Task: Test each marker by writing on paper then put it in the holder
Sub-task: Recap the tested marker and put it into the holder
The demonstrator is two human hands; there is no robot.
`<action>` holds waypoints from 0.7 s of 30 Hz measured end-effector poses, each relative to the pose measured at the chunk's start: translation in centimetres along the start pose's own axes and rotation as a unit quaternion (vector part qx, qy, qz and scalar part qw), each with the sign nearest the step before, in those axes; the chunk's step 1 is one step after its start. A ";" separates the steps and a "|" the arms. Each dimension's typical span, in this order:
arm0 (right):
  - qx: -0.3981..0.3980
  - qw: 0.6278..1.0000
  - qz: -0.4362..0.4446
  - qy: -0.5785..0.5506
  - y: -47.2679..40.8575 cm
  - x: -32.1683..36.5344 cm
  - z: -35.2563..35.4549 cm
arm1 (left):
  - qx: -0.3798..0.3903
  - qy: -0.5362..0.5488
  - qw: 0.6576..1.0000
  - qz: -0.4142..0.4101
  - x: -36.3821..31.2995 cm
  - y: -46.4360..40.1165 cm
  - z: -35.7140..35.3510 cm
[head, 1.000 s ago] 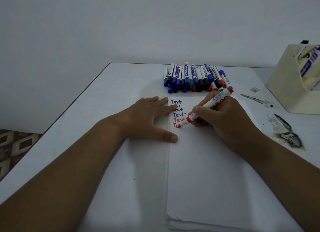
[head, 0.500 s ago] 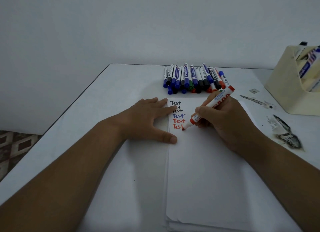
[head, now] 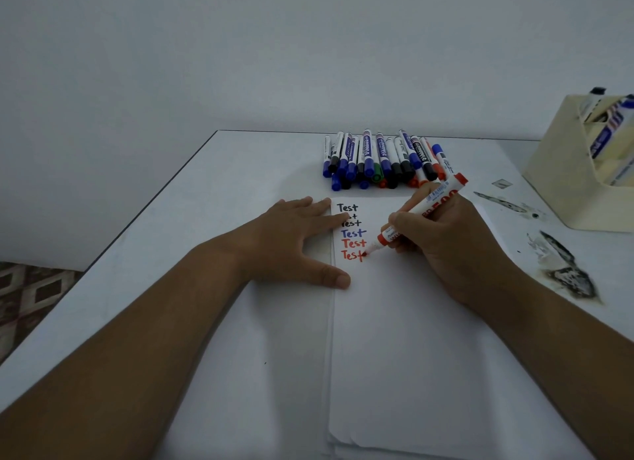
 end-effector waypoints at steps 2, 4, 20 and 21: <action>0.009 0.999 -0.004 -0.045 0.0 -0.1 0.0 | -0.008 0.023 1.000 0.002 0.0 0.1 0.1; 0.018 0.993 -0.004 -0.112 -0.1 0.0 0.1 | -0.024 0.050 0.998 0.015 0.3 0.2 0.3; 0.012 0.967 -0.019 -0.253 -0.3 0.1 0.5 | -0.286 0.249 0.921 0.091 2.2 1.3 2.6; 0.013 0.967 -0.019 -0.255 -0.2 0.1 0.5 | -0.287 0.247 0.920 0.101 2.2 1.3 2.6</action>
Point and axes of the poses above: each hand's wrist, its own y-axis away from the middle knuckle, its own z-axis out of the back of the hand, x = y × z, the point moved 6 cm from there along -y, towards the middle knuckle, and after that the axes turned 13 degrees about -y, right-handed, at the moved point
